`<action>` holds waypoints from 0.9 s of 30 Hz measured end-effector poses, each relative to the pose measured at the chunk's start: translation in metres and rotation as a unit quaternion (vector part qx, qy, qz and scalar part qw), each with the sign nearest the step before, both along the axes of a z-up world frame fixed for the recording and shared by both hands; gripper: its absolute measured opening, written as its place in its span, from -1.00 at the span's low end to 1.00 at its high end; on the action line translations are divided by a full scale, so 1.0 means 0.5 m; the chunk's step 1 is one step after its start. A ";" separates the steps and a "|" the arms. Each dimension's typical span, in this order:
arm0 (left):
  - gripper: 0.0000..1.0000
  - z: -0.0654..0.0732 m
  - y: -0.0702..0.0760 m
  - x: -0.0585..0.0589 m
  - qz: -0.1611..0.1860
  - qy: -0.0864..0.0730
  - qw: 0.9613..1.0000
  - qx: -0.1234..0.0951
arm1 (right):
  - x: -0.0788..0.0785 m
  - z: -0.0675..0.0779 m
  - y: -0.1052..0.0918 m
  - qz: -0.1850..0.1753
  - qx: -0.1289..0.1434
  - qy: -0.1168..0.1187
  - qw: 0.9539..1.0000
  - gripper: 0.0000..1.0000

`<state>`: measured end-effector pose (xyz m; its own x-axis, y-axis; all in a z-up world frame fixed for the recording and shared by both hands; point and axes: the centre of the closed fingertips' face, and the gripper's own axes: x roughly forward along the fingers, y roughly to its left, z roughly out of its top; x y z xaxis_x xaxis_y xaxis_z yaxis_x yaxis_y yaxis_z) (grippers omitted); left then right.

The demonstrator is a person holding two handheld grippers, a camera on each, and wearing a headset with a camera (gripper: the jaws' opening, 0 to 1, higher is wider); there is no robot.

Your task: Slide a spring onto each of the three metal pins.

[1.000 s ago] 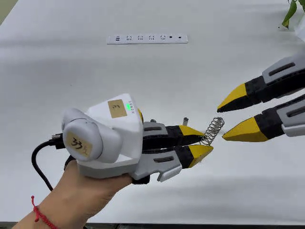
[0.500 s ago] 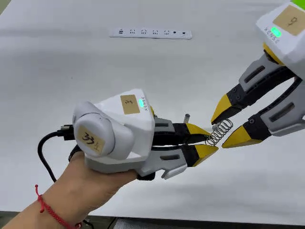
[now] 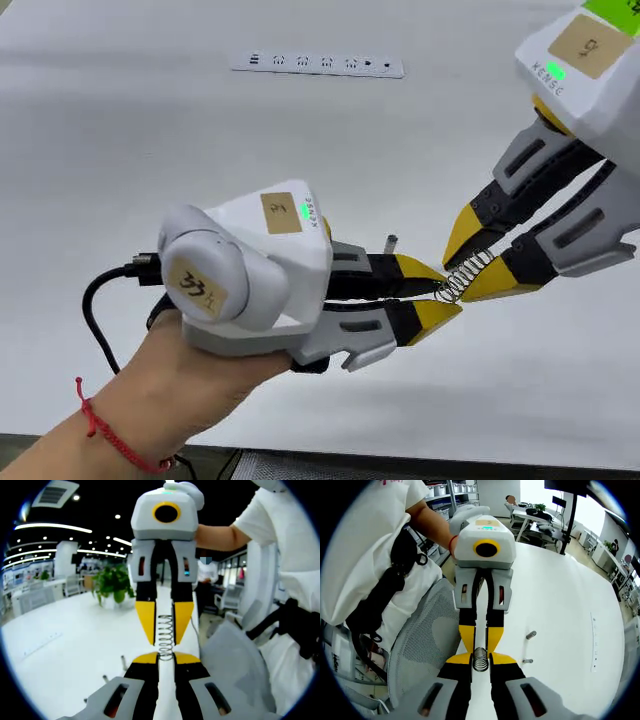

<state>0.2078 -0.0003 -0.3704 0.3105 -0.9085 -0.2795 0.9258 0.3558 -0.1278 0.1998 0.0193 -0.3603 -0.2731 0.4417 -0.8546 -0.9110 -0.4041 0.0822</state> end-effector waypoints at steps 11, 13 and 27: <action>-0.80 0.000 0.004 0.002 0.002 -0.001 1.000 -0.001 | 0.000 0.001 0.003 0.008 -0.008 -0.005 1.000 -0.76; -0.80 0.000 0.004 0.002 0.001 -0.001 1.000 0.000 | -0.001 0.000 0.002 0.009 -0.009 -0.005 1.000 -0.76; -0.75 -0.002 0.010 0.006 0.005 -0.005 1.000 -0.002 | 0.007 -0.006 0.008 -0.005 -0.008 -0.006 1.000 -0.77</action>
